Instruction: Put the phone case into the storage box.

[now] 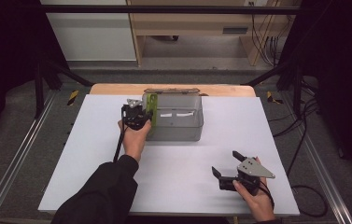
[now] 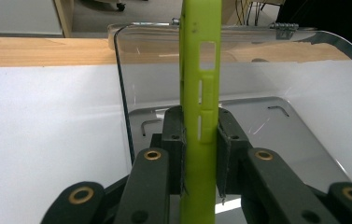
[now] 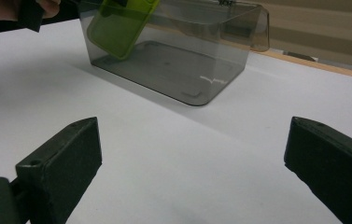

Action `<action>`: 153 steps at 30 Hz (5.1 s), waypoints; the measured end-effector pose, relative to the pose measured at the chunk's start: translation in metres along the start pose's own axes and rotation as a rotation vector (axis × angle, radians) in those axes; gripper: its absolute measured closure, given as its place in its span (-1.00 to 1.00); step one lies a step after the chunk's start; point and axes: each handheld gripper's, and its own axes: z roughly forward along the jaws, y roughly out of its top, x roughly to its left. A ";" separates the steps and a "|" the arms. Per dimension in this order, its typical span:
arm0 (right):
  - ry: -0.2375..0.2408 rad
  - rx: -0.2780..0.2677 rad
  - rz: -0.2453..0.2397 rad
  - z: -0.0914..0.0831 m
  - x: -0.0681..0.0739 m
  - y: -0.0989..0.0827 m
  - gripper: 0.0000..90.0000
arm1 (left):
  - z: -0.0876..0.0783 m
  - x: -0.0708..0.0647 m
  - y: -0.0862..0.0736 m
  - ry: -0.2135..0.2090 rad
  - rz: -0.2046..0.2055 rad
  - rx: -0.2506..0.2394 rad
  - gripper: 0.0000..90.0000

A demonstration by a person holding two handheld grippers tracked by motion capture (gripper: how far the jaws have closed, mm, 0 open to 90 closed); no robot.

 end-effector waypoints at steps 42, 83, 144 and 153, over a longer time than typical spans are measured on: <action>0.006 0.005 0.002 0.001 0.001 0.000 -0.90 | -0.002 0.001 0.000 0.021 0.009 0.008 0.71; 0.023 0.015 0.001 0.002 0.003 0.000 -0.90 | -0.001 -0.005 0.000 0.071 0.059 -0.010 0.52; 0.014 0.005 0.010 0.000 0.001 0.000 -0.91 | -0.014 -0.032 0.002 -0.136 0.193 -0.251 -0.74; 0.017 -0.002 0.011 0.000 0.000 0.000 -0.91 | -0.020 -0.040 0.002 -0.170 0.216 -0.276 -0.94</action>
